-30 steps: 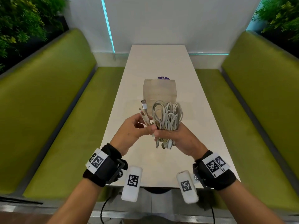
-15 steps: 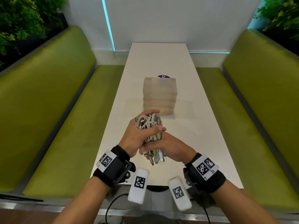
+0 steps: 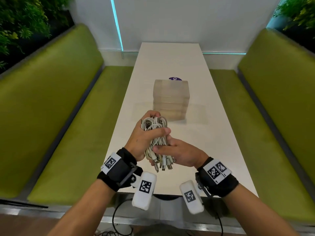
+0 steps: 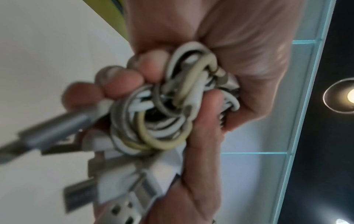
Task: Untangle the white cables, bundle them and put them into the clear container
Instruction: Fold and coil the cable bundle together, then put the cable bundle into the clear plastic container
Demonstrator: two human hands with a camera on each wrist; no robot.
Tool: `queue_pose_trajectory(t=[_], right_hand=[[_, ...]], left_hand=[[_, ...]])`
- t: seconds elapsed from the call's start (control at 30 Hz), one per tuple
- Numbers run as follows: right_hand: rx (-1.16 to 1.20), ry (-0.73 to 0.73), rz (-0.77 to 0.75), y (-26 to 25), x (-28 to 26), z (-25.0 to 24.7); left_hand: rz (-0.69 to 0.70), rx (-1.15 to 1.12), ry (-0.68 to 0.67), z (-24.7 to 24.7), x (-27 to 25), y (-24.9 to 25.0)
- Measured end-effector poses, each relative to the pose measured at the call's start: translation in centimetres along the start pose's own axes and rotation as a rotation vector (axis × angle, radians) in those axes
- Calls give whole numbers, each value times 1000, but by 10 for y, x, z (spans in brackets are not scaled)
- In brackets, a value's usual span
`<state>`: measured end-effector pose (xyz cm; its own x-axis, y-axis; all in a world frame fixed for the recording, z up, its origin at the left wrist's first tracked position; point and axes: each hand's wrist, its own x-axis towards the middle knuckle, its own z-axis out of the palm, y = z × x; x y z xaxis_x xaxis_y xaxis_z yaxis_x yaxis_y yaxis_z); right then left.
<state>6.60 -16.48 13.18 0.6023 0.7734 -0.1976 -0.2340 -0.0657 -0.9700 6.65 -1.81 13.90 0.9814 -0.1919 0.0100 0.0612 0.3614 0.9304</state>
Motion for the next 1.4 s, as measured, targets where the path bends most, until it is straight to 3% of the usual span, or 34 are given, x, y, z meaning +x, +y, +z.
queue_pose_trajectory(t=[0.07, 0.17, 0.2, 0.27, 0.37, 0.43, 0.5, 0.57, 0.8, 0.93, 1.1, 1.23, 1.27, 1.37, 1.4], right_hand=[[-142, -53, 74, -12, 9, -3], [-560, -122, 256, -20, 34, -36], [-697, -86, 305, -20, 45, -52], [-712, 140, 315, -18, 69, -82], [-916, 498, 131, -16, 110, -121], [-1064, 560, 139, -16, 133, -138], [-1128, 506, 218, -11, 148, -148], [-1167, 491, 256, -4, 155, -150], [-1142, 731, 108, 8, 121, -124], [-1138, 663, 138, 16, 74, -121], [-860, 566, 61, 39, 15, -128], [-787, 504, 39, 39, -8, -123], [-831, 525, 16, 40, -13, -117], [-1036, 794, -228, 53, -25, -84], [-1059, 793, -237, 60, -26, -70]], left_hand=[[20, 54, 62, -6, 5, 2], [47, 197, 210, -24, 17, 2], [48, 232, 258, -32, 22, 2], [32, 263, 341, -49, 33, 1], [17, 271, 437, -68, 49, -2], [7, 288, 467, -74, 58, -5], [-6, 307, 470, -77, 64, -8], [-18, 325, 458, -79, 67, -10], [-50, 488, 362, -82, 65, -16], [-113, 545, 229, -75, 56, -17], [-288, 690, -60, -69, 37, -22], [-365, 753, -107, -69, 27, -31], [-376, 749, -104, -69, 26, -32], [-378, 734, -101, -69, 26, -34], [-373, 730, -99, -69, 26, -34]])
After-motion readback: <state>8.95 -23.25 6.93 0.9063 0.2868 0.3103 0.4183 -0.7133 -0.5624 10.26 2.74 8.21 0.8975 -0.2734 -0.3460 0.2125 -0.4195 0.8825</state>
